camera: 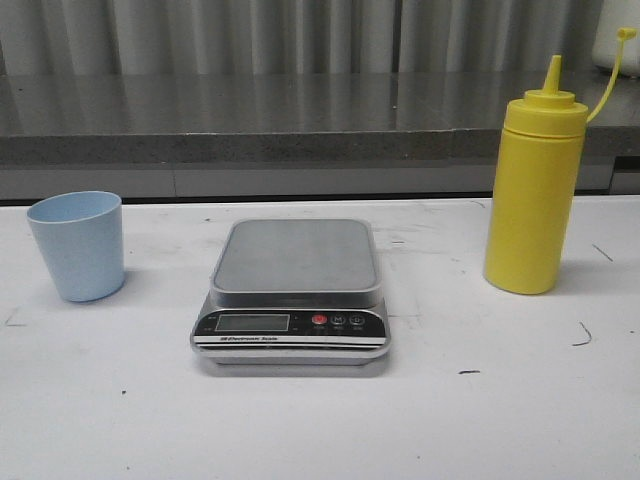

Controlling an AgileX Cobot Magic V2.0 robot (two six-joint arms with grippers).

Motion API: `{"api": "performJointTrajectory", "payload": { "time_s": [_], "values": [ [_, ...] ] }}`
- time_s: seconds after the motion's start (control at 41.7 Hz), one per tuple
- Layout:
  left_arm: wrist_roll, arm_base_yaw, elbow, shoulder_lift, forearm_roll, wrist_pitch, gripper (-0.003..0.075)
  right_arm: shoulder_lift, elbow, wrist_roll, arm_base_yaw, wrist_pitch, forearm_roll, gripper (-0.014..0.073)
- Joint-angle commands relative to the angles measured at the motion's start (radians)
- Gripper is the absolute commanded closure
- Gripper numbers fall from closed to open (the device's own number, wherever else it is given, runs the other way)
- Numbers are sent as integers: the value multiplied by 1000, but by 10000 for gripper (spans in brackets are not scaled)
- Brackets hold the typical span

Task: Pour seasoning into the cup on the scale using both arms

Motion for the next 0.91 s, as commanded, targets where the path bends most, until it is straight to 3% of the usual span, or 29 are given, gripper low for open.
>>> {"api": "performJointTrajectory", "payload": {
  "time_s": [0.0,0.456,0.719,0.887],
  "values": [
    [-8,-2,25,-16,-1,-78,740,-17,-13,-5,-5,-92,-2,660],
    [-8,-2,25,-16,-1,-78,740,-17,-13,-5,-5,-92,-2,660],
    [2,-2,23,-16,23,-165,740,-17,-13,-5,-5,-111,-3,660],
    [2,-2,-29,-16,-75,-188,740,-17,-78,-5,-5,-139,-3,660]
  ]
}}
